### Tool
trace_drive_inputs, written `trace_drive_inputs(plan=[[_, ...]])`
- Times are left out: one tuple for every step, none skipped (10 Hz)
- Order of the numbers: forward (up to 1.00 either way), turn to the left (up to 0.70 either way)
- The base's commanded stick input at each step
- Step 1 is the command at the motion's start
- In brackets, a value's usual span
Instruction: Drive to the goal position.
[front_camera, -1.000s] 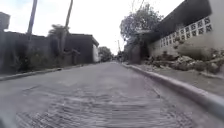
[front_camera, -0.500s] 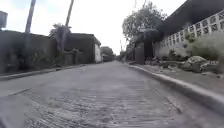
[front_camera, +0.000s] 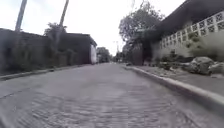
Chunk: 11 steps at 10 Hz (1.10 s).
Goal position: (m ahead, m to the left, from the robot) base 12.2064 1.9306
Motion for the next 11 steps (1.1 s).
trace_drive_inputs(plan=[[1.0,-0.38],[1.0,-0.38],[1.0,-0.38],[1.0,-0.37],[1.0,-0.12],[1.0,0.0],[1.0,0.0],[1.0,0.0],[1.0,0.0],[1.0,0.0],[1.0,0.0]])
